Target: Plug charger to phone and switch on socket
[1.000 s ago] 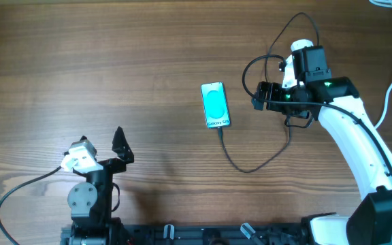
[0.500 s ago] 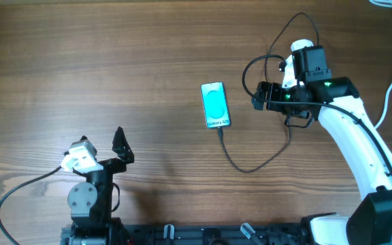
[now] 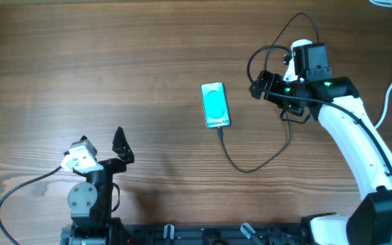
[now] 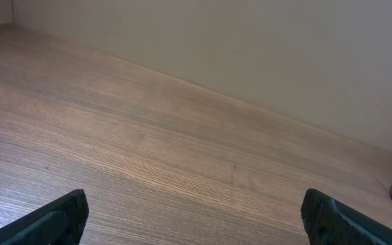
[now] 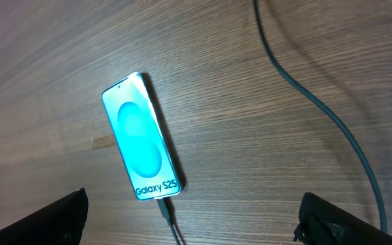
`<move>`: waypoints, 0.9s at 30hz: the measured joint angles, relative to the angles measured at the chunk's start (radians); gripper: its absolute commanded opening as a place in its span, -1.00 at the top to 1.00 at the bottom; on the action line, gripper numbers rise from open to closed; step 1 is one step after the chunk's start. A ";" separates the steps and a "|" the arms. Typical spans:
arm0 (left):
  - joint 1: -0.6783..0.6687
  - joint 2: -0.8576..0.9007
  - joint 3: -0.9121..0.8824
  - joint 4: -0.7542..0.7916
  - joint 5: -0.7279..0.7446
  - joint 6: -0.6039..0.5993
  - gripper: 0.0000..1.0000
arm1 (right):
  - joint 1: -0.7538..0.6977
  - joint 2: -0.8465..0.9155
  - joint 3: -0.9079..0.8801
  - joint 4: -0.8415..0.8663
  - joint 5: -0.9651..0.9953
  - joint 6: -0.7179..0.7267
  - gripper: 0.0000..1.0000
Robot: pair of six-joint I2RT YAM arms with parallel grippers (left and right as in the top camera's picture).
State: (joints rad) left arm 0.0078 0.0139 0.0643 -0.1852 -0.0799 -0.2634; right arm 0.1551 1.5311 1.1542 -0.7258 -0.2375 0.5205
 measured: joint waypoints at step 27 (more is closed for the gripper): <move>0.000 0.000 -0.001 0.000 0.000 0.000 -1.00 | -0.320 0.327 0.345 -0.082 0.242 -0.017 0.66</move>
State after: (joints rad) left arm 0.0078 0.0135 0.0635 -0.1848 -0.0799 -0.2630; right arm -0.1654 1.8580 1.4994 -0.8078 0.0044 0.5037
